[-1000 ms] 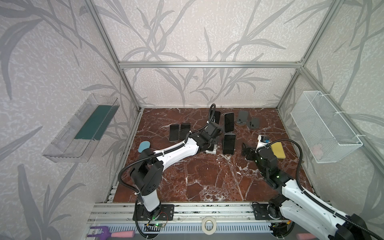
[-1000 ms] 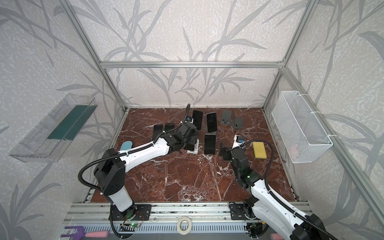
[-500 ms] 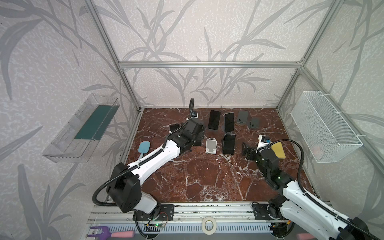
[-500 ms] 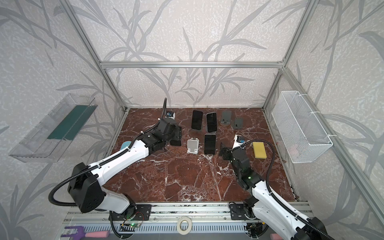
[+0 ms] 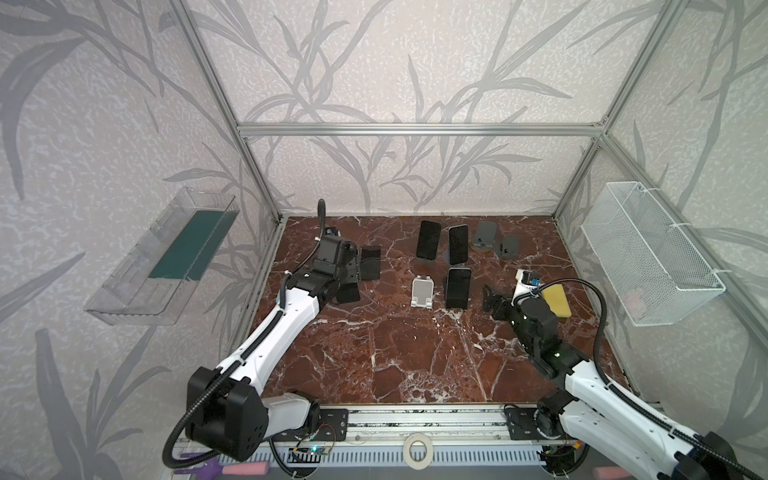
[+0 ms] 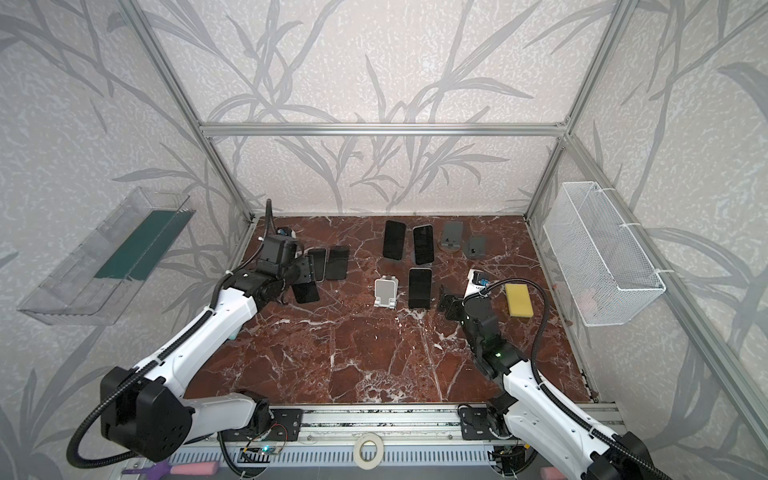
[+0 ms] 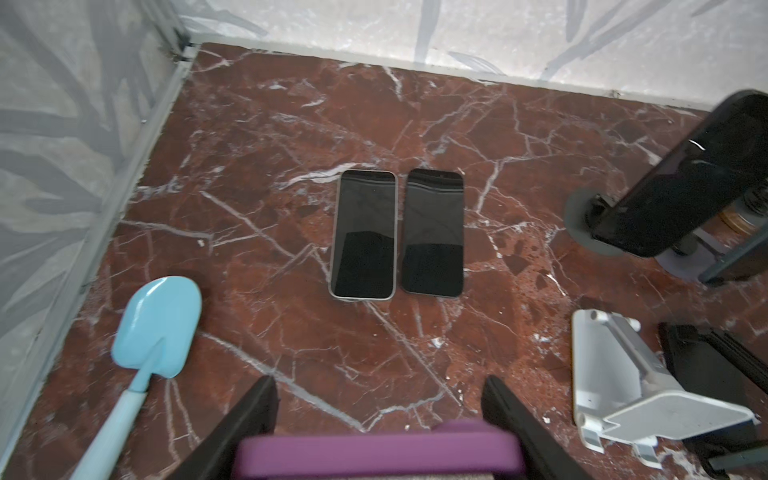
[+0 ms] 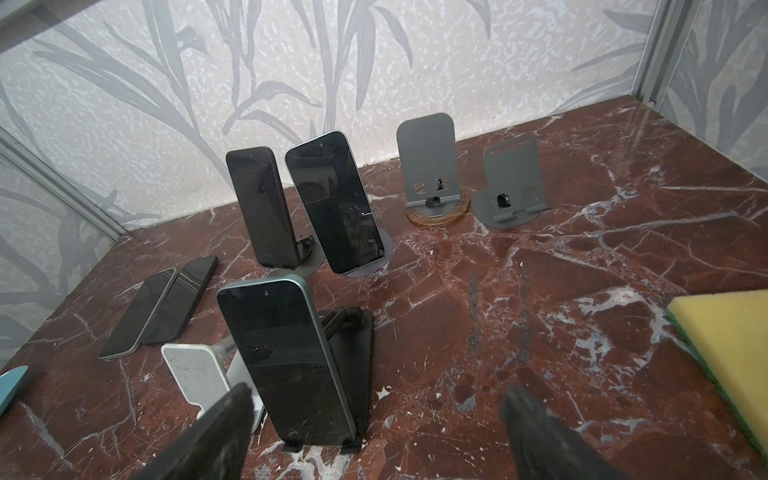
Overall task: Remove the phone from the phone stand
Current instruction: 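Carry the phone with the left gripper toward the two flat-lying phones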
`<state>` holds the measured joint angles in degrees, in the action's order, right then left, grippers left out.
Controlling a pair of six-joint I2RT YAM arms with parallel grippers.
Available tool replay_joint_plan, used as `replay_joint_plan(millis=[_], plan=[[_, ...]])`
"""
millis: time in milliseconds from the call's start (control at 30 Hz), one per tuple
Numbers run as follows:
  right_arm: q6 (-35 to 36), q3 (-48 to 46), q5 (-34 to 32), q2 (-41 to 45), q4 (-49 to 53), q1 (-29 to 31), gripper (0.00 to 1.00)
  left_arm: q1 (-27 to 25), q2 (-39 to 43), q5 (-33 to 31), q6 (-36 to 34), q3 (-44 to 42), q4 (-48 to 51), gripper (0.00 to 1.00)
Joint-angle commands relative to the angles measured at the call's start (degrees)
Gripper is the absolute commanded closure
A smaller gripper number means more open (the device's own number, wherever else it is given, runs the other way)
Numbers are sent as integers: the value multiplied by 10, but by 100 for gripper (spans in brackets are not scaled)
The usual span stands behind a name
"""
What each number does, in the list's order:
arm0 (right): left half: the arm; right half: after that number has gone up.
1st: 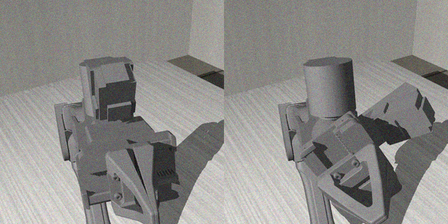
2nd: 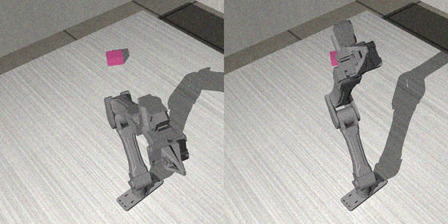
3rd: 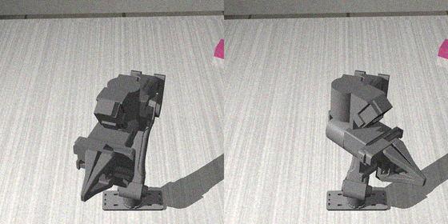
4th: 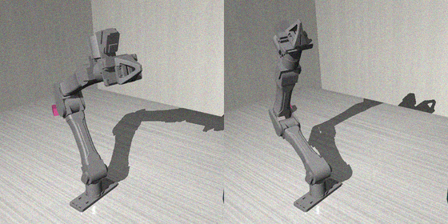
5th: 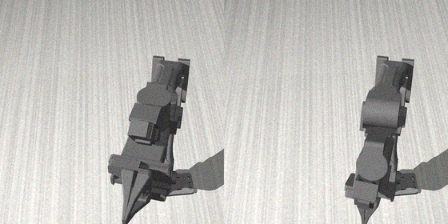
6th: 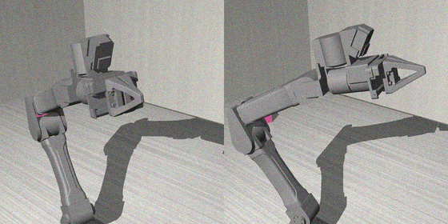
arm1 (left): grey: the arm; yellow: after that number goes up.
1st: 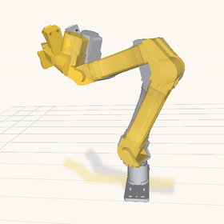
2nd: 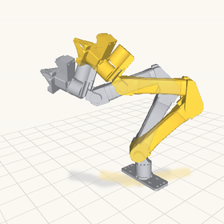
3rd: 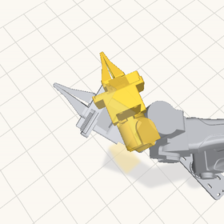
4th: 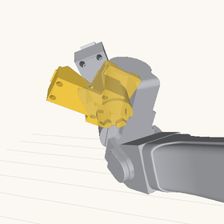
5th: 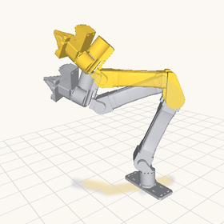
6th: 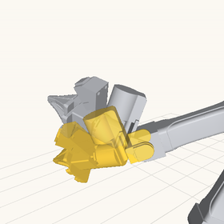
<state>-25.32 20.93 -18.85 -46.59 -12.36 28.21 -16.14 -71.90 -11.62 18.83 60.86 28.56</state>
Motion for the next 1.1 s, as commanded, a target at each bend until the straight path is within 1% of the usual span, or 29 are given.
replay_joint_plan(millis=[0, 200, 333, 500, 600, 667, 733, 833, 900, 1067], plan=[[-6, 5, 1, 3, -13, 2, 7, 20, 22, 14, -33, 28, 39, 38], [-9, 3, -3, 4, -14, 3, 8, 57, 13, 3, -76, 38, 58, 37], [-10, 3, -1, 4, -14, 3, 8, 82, -36, 60, -69, 44, 74, 37], [-10, 3, -6, 17, -8, 3, 7, 85, -101, 98, -59, 50, 78, 38], [-13, 2, -7, 21, -7, 3, 7, 85, -142, 109, -52, 65, 83, 38], [-13, 2, -5, 20, -7, 2, 7, 84, -171, 116, -51, 82, 98, 40], [-13, 3, -7, 19, -7, 2, 7, 84, -207, 126, -52, 109, 135, 41], [-13, 3, -6, 17, -8, 3, 7, 83, -249, 147, -59, 125, 160, 45], [-13, 3, -5, 18, -8, 2, 7, 83, -266, 150, -62, 129, 163, 47], [-12, 3, -8, 25, -5, 2, 7, 83, -307, 154, -71, 150, 167, 46]])
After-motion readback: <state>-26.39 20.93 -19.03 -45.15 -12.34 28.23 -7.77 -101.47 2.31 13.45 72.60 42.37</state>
